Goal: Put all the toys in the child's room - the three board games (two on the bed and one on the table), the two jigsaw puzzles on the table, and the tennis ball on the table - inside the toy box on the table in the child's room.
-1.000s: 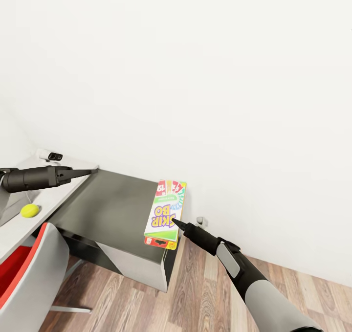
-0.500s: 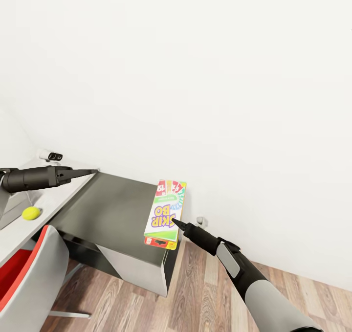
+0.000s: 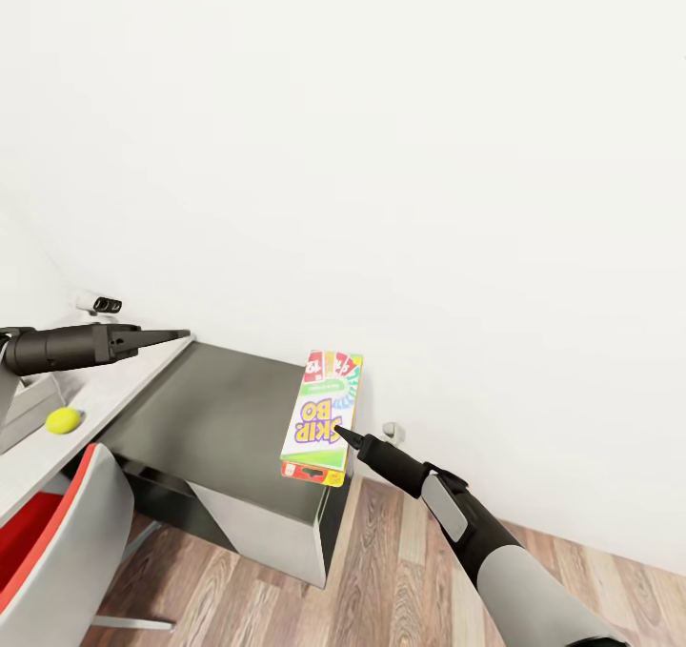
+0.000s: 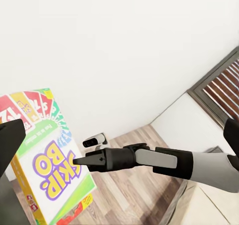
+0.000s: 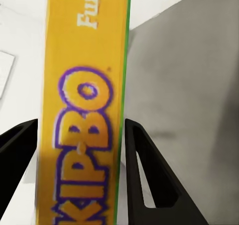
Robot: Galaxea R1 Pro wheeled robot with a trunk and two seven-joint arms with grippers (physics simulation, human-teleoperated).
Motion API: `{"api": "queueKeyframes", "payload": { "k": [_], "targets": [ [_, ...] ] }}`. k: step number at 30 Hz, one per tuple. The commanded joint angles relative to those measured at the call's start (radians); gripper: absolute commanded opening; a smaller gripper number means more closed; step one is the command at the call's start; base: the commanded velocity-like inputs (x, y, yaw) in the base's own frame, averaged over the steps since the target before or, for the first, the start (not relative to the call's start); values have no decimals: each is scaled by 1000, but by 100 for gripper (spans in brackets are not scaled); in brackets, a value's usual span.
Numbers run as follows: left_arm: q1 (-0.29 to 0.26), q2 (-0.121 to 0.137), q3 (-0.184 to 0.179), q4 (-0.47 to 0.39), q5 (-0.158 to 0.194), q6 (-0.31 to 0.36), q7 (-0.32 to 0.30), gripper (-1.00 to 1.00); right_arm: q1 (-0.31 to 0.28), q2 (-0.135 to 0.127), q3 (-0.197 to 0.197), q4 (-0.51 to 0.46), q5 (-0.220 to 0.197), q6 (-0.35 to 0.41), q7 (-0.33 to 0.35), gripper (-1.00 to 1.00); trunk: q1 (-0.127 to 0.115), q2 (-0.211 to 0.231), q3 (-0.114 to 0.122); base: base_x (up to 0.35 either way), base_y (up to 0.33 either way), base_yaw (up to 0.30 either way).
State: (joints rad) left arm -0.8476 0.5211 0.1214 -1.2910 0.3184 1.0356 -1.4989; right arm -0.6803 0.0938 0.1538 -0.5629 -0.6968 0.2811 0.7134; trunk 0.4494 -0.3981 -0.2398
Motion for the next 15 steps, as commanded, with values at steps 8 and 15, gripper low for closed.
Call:
{"api": "queueKeyframes", "payload": {
  "k": [8, 15],
  "targets": [
    [-1, 0, 0, 0, 1, 11, -3, 100, -1, 0, 3, 0, -11, 3, 0, -100, 1, -2, 11, 0, 0, 0],
    [-1, 0, 0, 0, 1, 11, -3, 100, -1, 0, 3, 0, -12, -16, -2, -100, 1, -2, 23, 0, 0, 0]
  ]
}}
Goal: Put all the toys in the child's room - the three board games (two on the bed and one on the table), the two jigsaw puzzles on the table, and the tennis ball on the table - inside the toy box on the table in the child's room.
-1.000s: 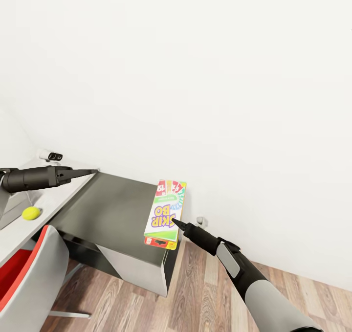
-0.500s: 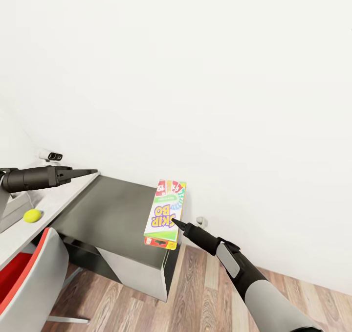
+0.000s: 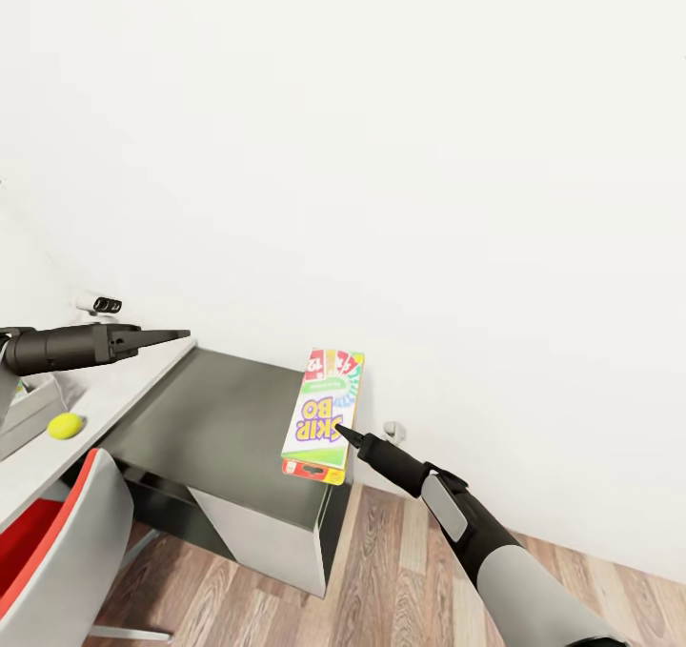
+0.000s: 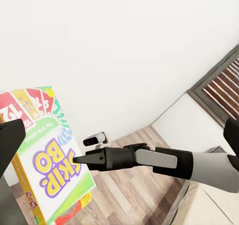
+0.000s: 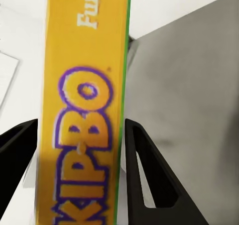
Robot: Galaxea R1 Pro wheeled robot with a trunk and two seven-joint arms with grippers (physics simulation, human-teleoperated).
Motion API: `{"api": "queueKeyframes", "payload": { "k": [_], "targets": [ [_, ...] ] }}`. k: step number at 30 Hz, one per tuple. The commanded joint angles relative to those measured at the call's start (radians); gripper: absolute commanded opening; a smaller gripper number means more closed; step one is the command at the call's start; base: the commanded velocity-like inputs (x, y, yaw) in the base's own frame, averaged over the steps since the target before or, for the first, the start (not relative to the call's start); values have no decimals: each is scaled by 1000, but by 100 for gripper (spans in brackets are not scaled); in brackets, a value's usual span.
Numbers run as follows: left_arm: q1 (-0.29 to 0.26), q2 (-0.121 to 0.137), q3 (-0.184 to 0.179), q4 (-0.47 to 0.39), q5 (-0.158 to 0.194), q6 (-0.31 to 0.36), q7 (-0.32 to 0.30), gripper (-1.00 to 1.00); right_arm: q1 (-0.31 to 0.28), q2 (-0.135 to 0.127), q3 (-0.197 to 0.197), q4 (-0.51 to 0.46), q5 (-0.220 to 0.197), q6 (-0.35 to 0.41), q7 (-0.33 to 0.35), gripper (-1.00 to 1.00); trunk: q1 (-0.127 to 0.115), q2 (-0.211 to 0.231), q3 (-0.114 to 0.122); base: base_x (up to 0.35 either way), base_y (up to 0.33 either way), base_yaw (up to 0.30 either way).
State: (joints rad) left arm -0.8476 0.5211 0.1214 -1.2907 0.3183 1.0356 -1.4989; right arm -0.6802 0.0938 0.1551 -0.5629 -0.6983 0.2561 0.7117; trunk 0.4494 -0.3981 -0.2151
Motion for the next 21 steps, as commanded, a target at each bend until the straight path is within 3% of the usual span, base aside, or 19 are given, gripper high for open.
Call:
{"api": "queueKeyframes", "payload": {
  "k": [1, 21],
  "targets": [
    [-1, 0, -1, 0, 1, 11, -3, 100, -1, 0, 1, 0, -10, 9, 0, -100, 1, -2, 0, 0, 0, 0],
    [-1, 0, -1, -1, 1, 9, -3, 100, 1, 0, 2, 0, -10, 6, 0, -100, 1, -2, 32, 0, 0, 0]
  ]
}}
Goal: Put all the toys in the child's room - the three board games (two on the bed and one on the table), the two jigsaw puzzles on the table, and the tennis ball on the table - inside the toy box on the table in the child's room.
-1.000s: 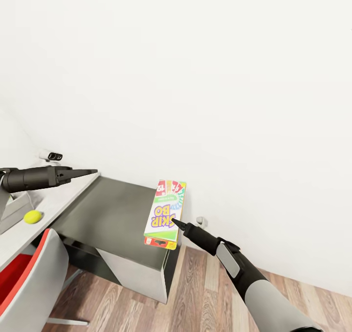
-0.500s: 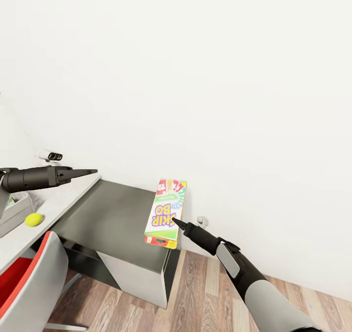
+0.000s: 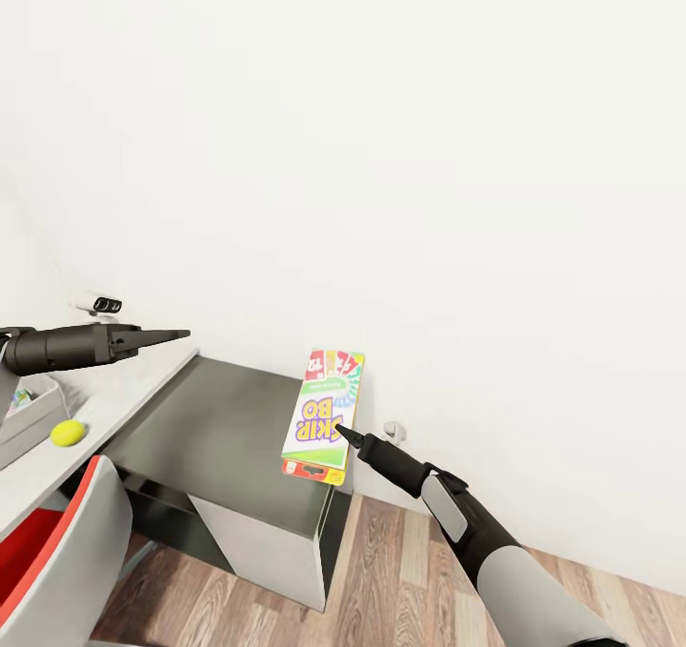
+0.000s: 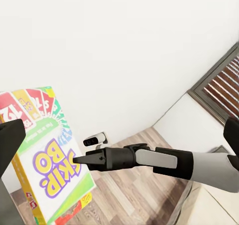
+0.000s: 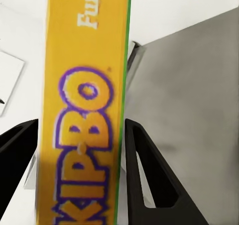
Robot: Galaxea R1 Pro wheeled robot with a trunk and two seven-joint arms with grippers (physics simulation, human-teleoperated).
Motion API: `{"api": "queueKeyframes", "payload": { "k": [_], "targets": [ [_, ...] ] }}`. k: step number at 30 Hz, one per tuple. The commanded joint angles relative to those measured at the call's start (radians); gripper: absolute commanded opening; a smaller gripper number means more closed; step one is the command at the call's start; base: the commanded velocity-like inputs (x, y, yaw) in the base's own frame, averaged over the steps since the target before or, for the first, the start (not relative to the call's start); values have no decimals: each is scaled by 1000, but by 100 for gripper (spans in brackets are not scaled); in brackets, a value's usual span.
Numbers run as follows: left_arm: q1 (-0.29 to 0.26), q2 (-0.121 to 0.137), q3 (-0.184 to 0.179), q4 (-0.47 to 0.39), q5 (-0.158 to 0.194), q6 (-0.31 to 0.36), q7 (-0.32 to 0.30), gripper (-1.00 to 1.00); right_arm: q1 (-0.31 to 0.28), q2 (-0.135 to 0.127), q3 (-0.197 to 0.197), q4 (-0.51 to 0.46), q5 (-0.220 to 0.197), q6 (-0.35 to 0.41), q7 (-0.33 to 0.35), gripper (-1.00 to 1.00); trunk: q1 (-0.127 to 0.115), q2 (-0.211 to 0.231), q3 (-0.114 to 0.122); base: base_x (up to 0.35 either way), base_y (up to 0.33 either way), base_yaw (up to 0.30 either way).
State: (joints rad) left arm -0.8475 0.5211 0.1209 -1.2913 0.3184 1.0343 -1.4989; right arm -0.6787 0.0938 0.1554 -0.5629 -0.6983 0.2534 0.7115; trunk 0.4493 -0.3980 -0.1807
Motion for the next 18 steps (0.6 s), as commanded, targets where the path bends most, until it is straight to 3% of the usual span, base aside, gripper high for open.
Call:
{"api": "queueKeyframes", "payload": {
  "k": [1, 18],
  "targets": [
    [-1, 0, 0, 0, 1, 10, -3, 100, -1, 0, 2, 0, -10, 9, 0, -100, 1, -2, 0, 0, 0, 0],
    [-1, 0, -1, 0, 1, 10, -3, 100, -1, 0, 3, 0, -10, 9, 0, -100, 1, -2, 27, 0, 0, 6]
  ]
}}
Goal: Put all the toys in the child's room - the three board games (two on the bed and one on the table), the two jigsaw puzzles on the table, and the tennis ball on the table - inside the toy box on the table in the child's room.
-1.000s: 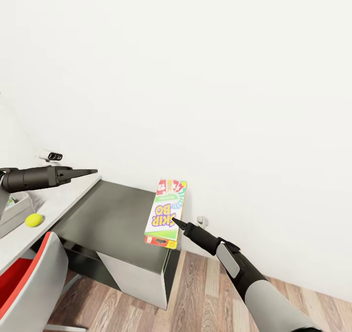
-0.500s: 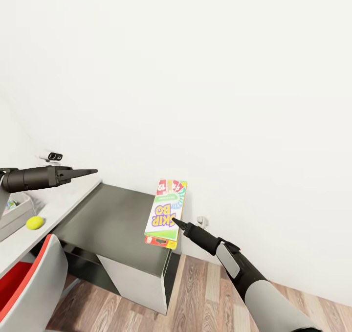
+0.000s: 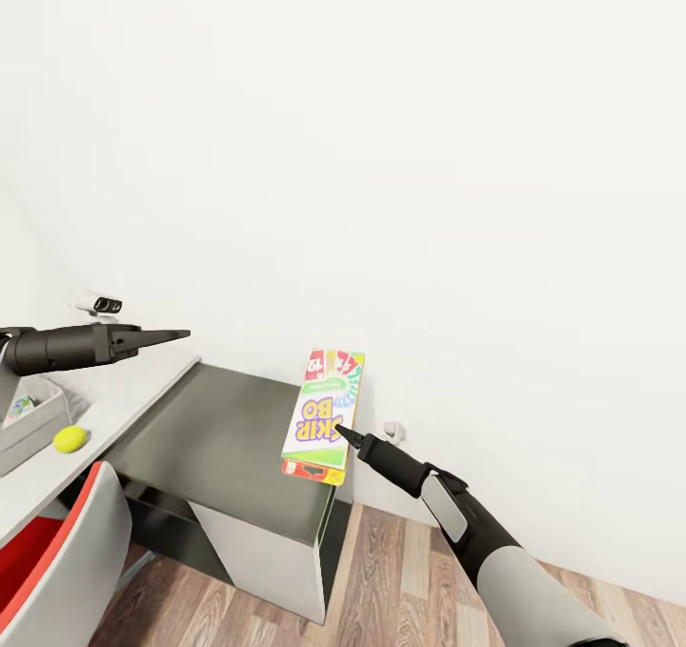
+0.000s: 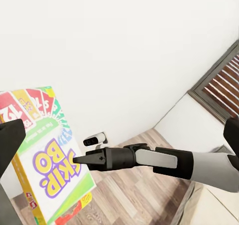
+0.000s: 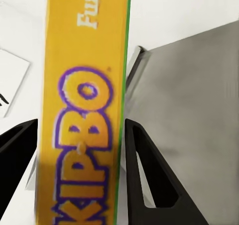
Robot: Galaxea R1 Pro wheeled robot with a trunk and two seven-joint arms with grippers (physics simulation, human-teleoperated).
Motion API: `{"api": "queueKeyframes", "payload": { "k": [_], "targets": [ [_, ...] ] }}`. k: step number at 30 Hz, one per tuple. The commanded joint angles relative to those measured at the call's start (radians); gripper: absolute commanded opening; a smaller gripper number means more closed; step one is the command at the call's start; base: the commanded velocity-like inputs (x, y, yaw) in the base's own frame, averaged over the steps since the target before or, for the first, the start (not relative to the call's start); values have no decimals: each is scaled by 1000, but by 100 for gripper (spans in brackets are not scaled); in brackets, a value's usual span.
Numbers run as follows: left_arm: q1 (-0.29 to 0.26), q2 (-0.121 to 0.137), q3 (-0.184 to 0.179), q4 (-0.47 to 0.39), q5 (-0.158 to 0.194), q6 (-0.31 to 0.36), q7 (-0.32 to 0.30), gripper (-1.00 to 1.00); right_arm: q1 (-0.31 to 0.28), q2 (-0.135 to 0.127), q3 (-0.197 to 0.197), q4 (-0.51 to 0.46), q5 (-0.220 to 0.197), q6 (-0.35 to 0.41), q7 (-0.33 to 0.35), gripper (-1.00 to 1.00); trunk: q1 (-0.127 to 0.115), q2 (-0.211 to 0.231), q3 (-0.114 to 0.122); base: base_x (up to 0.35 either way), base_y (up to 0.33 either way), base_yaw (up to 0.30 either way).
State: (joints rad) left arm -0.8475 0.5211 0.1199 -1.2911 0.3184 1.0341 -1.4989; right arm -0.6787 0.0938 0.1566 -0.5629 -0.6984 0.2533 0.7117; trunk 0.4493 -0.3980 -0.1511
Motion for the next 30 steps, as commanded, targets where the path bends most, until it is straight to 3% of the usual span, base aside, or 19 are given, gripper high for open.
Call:
{"api": "queueKeyframes", "payload": {
  "k": [1, 14, 30],
  "targets": [
    [-1, 0, 0, 0, 1, 11, -3, 100, -1, 0, 1, 0, -10, 9, 0, -100, 1, -2, 0, 0, 0, 48],
    [-1, 0, 0, 1, 1, 11, -3, 100, -1, 0, 2, 0, -10, 9, 0, -100, 1, -2, 20, 0, 0, 66],
    [0, 1, 1, 1, 0, 9, -3, 100, -1, 0, 1, 0, -10, 9, 0, -100, 1, -2, 26, 0, 0, 65]
  ]
}}
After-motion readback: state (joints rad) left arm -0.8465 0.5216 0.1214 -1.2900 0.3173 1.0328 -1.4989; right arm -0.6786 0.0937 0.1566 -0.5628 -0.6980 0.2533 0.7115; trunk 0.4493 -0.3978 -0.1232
